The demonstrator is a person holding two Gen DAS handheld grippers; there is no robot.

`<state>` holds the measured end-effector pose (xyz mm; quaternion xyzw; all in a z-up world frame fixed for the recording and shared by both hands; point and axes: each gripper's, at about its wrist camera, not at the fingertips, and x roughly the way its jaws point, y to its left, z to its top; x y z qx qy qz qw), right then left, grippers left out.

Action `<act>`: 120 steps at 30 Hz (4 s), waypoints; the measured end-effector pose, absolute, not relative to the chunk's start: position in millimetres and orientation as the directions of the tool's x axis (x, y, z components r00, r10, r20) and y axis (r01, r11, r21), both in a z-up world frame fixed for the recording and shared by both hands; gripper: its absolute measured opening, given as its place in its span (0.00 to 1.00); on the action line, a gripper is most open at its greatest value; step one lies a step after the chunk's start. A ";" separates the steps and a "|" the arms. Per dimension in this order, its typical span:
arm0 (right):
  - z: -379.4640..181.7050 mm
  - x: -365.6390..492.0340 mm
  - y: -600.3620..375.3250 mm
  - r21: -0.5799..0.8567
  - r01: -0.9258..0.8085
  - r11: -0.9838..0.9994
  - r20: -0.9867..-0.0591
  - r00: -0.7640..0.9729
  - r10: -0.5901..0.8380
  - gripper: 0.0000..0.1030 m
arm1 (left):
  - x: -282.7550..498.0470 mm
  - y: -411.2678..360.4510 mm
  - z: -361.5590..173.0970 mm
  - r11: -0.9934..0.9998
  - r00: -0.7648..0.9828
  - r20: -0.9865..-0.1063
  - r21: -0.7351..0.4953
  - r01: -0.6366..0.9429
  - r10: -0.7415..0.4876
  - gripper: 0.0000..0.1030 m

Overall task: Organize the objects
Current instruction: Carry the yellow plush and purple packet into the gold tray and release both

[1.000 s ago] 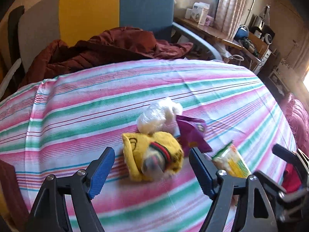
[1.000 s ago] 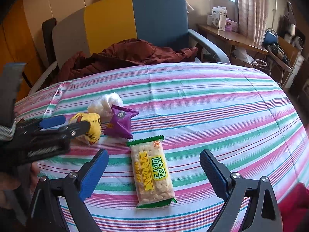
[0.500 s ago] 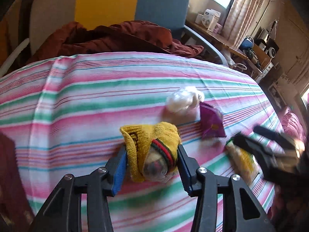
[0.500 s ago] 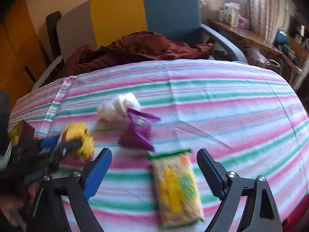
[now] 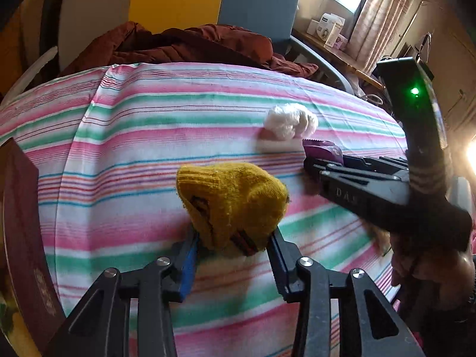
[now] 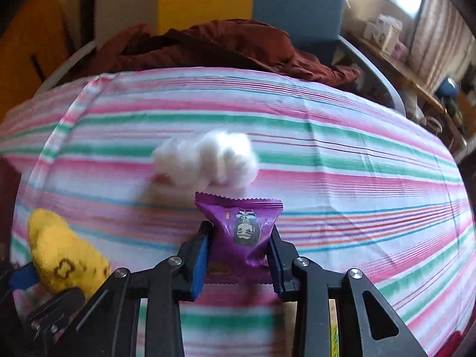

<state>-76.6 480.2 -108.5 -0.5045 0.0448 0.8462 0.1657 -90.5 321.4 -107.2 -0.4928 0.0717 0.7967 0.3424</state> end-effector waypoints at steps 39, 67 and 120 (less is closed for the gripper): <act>1.9 -3.7 316.6 -0.175 -0.088 -0.981 -0.691 -0.699 0.186 0.34 | -31.2 170.4 -6.2 -0.813 -0.499 -0.696 -0.214 -0.541 0.516 0.36; 28.0 -8.2 226.6 -0.191 0.079 -0.978 -0.652 -0.755 0.067 0.34 | -21.0 61.5 2.6 -0.898 -0.606 -0.671 -0.237 -0.371 0.427 0.36; -37.4 -52.5 165.2 0.018 0.211 -0.977 -0.765 -0.627 -0.149 0.52 | -70.9 12.4 -26.5 -0.927 -0.583 -0.721 -0.305 -0.217 0.374 0.50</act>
